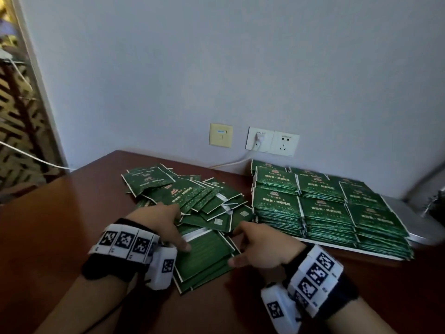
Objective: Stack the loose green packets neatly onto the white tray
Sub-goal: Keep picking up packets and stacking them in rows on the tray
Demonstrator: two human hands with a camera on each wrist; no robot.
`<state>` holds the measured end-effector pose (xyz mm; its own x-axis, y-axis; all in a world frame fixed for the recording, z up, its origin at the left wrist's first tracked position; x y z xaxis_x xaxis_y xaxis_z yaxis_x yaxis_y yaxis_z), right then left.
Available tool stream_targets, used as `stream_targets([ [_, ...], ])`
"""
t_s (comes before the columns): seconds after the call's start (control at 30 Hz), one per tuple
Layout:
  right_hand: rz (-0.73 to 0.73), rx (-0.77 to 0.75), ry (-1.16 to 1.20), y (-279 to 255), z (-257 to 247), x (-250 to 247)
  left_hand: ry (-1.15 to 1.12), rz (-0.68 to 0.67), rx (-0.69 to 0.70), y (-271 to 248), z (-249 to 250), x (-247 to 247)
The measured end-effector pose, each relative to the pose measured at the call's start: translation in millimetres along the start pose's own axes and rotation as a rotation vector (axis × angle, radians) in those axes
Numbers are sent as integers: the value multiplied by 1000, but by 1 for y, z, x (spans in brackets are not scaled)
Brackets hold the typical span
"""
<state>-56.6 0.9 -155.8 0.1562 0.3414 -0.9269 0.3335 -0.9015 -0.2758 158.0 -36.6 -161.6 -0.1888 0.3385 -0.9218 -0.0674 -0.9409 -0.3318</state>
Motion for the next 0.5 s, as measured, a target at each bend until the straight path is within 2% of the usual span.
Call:
stream_targets([
  [0.1,-18,18,10,4,-2,5,-9,51,-30,3,-4,-2],
  [0.27,-11,68,125,12,-2,13,-20,63,-63,7,-8,0],
  [0.5,-15,91,89,6,3,13,-27,74,-70,8,-5,-2],
])
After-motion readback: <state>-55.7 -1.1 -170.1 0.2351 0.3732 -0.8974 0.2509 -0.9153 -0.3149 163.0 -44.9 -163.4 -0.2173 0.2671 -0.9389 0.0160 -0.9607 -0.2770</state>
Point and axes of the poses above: each hand's wrist, its own y-axis towards the middle knuckle, its own x-axis out of the palm, z = x × y, the point moved 9 cm from there along y, towards the middle knuckle, and after that the axes turned 5 degrees about -y, right-handed, at the moved point
